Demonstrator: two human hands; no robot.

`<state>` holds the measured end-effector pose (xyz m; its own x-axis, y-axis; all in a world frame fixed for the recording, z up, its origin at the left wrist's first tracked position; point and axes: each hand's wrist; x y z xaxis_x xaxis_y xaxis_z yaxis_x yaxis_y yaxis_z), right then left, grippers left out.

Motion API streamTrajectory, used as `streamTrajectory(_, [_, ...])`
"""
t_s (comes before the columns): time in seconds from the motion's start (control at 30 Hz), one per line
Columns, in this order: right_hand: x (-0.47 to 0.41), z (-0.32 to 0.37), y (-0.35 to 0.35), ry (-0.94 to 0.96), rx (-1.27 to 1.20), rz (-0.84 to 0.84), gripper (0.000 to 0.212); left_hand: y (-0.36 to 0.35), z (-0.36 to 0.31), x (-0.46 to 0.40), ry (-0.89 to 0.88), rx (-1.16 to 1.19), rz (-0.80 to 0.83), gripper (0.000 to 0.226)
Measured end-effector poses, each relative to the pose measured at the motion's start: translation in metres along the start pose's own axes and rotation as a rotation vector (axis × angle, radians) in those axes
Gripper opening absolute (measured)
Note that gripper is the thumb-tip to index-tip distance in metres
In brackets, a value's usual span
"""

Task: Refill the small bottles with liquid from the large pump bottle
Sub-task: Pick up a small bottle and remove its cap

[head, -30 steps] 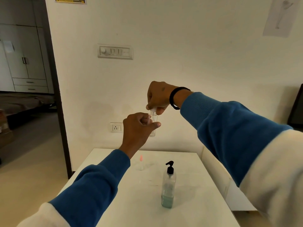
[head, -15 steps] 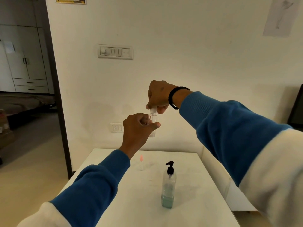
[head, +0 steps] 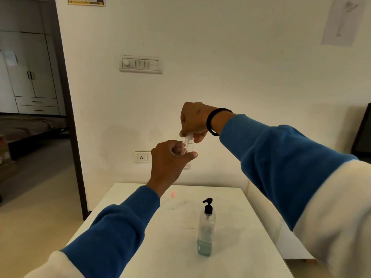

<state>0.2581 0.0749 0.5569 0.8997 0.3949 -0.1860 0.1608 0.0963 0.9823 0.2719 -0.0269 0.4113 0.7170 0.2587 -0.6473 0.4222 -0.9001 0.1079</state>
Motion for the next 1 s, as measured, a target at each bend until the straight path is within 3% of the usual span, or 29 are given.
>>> streamTrajectory(0.13, [0.0, -0.001, 0.0, 0.043, 0.018, 0.066, 0.011, -0.002, 0.0, 0.002, 0.006, -0.018, 0.009, 0.037])
streamTrajectory(0.23, [0.005, 0.0, 0.006, 0.095, 0.003, 0.12, 0.026, -0.002, 0.003, 0.003, 0.022, -0.017, 0.007, 0.033])
streamTrajectory(0.33, [0.005, -0.002, 0.005, 0.058, -0.015, 0.052, 0.033, 0.0, 0.002, 0.003, 0.042, -0.003, 0.007, 0.031])
streamTrajectory(0.53, [0.001, -0.003, -0.001, 0.025, 0.033, 0.004, 0.02, -0.002, 0.0, 0.001, 0.028, -0.027, -0.002, 0.033])
streamTrajectory(0.63, [0.001, -0.003, -0.001, 0.054, 0.041, 0.075, 0.009, -0.004, 0.005, 0.003, 0.042, -0.019, 0.001, 0.034])
streamTrajectory(0.73, [0.003, -0.004, -0.002, 0.083, 0.036, 0.136, 0.015, -0.005, 0.009, 0.006, 0.035, -0.025, -0.003, 0.034])
streamTrajectory(0.87, [0.0, -0.007, -0.005, 0.024, -0.037, 0.043, 0.03, -0.004, 0.011, 0.002, 0.04, -0.004, -0.015, 0.033])
streamTrajectory(1.0, [-0.003, -0.008, -0.008, 0.01, 0.019, 0.003, 0.019, -0.004, 0.007, -0.001, 0.031, -0.001, -0.017, 0.033])
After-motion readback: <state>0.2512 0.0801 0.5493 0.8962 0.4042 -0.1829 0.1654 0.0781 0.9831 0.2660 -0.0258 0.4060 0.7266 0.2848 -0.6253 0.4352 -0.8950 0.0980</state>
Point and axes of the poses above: each hand's wrist, its own x-axis away from the middle knuckle, its own y-axis out of the back of the hand, z = x × y, and after that the axes turned 8 degrees about x, right-handed
